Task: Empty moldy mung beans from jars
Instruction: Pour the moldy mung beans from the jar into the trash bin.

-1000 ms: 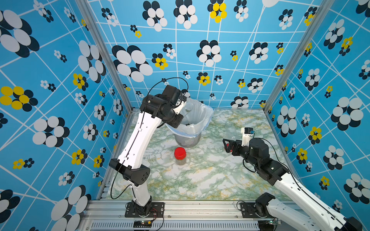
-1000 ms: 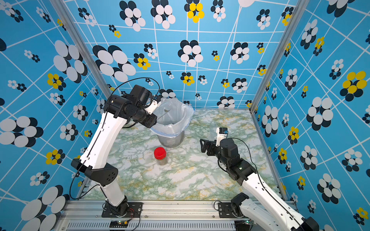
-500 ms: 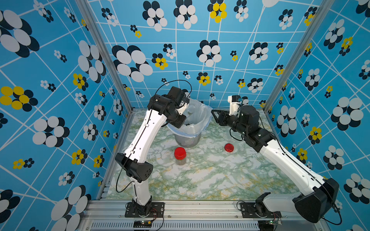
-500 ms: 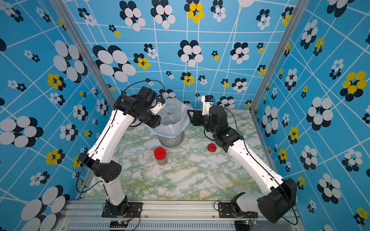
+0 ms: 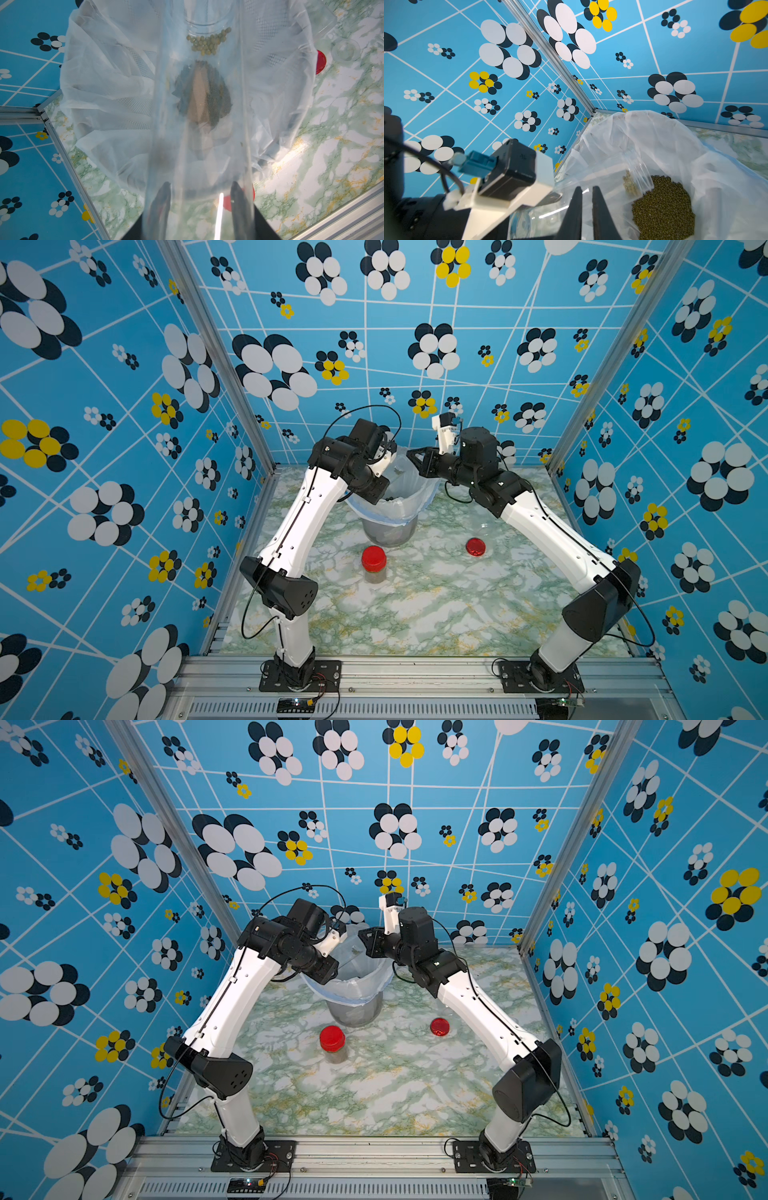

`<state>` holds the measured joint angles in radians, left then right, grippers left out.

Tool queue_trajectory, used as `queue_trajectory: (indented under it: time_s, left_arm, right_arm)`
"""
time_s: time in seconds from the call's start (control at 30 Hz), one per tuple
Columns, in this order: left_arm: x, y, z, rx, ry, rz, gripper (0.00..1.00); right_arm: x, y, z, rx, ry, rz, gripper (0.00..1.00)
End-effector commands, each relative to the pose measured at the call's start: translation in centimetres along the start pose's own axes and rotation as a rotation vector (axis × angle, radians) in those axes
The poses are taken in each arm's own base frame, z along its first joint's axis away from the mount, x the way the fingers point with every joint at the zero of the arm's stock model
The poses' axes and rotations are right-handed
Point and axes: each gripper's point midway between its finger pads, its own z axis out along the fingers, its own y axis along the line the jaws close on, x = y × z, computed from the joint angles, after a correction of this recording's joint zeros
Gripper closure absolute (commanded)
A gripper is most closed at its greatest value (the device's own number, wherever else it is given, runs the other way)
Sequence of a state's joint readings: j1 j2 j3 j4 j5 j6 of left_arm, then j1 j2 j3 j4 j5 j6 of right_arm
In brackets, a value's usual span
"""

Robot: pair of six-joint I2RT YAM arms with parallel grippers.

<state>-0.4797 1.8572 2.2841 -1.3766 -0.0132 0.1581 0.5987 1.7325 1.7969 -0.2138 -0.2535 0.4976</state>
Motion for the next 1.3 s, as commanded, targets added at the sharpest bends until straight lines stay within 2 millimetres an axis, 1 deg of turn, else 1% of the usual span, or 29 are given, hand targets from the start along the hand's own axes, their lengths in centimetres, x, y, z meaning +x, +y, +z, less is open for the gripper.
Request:
queue_trajectory:
  time_s: [0.0, 0.03, 0.13, 0.17, 0.23, 0.4, 0.57, 0.67, 0.73, 0.83, 0.93, 1.13, 1.27]
  left_arm:
    - [-0.4, -0.3, 0.3, 0.013, -0.018, 0.027, 0.52]
    - [-0.6, -0.1, -0.8, 0.002, -0.044, 0.030, 0.52]
    - [-0.8, 0.4, -1.1, -0.029, -0.066, 0.033, 0.55]
    - [-0.9, 0.6, -1.3, -0.036, -0.079, 0.032, 0.56]
    - [-1.0, 0.9, -1.6, -0.044, -0.098, 0.026, 0.56]
    - [-1.0, 1.4, -2.2, -0.063, -0.121, 0.020, 0.56]
    - [-0.7, 1.4, -2.9, -0.064, -0.119, 0.024, 0.56]
    - [-0.1, 0.8, -2.1, -0.032, -0.085, 0.031, 0.56]
    - [0.5, 0.7, -1.0, -0.019, -0.034, 0.031, 0.56]
    - [1.0, 0.7, -0.1, -0.019, 0.012, 0.023, 0.56]
    - [0.6, 0.4, -0.1, 0.003, -0.010, 0.023, 0.53]
    - [-0.2, 0.2, -1.0, 0.007, -0.078, 0.040, 0.52]
    - [-0.2, -0.3, -1.4, 0.010, -0.110, 0.072, 0.51]
  right_arm:
    - [3.3, -0.7, 1.9, 0.022, 0.154, 0.007, 0.87]
    - [4.1, -1.0, 2.4, 0.038, 0.185, 0.006, 0.88]
    - [5.9, -1.3, 3.3, 0.055, 0.264, -0.003, 0.90]
    - [6.3, -1.3, 3.4, 0.055, 0.279, -0.010, 0.91]
    - [6.2, -1.0, 3.2, 0.057, 0.277, -0.019, 0.91]
    - [4.8, -0.7, 2.0, 0.076, 0.243, -0.055, 0.91]
    - [3.8, -0.2, 1.4, 0.071, 0.191, -0.098, 0.91]
    - [2.8, 0.8, 1.1, 0.034, 0.162, -0.116, 0.92]
    - [2.0, 1.3, 0.8, 0.026, 0.132, -0.122, 0.93]
    - [1.0, 1.3, 0.4, 0.047, 0.095, -0.127, 0.93]
    - [1.2, 0.6, 1.2, 0.068, 0.100, -0.113, 0.93]
    - [3.7, -1.1, 4.3, 0.087, 0.188, -0.073, 0.93]
    - [4.5, -1.6, 5.3, 0.090, 0.218, -0.069, 0.94]
